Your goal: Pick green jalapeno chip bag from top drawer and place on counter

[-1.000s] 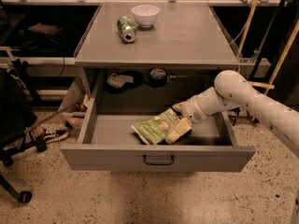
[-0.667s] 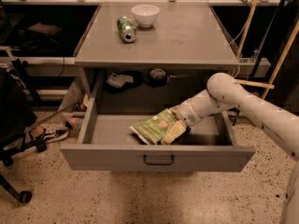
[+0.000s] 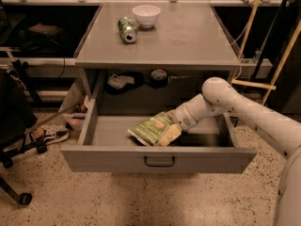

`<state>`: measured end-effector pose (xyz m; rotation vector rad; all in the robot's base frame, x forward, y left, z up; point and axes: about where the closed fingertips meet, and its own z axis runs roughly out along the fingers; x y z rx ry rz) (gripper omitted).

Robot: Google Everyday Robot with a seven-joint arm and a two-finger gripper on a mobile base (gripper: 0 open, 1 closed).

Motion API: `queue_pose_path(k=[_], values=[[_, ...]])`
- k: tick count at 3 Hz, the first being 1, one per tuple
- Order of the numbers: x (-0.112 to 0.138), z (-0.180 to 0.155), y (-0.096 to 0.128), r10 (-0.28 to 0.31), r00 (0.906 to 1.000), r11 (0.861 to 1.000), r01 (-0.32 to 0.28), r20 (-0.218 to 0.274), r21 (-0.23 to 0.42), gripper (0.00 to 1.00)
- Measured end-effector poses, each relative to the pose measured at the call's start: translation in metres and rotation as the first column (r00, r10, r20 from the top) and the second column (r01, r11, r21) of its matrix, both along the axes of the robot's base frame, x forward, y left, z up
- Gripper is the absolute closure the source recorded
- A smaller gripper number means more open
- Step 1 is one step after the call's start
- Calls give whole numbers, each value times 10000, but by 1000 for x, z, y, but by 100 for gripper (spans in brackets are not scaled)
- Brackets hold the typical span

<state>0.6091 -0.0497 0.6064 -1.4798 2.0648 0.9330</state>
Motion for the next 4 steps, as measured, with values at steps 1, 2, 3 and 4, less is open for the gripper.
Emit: queue_pose_path(k=[1,2,3,4], values=[[0,0,0,1,10000,10000,-1,0,0,19],[0,0,0,0,10000,10000,0,0,0,42],[0,6,0,0,10000,10000,0,0,0,65],[11,27,-16,-763,9955,9968,749,555,268,88]])
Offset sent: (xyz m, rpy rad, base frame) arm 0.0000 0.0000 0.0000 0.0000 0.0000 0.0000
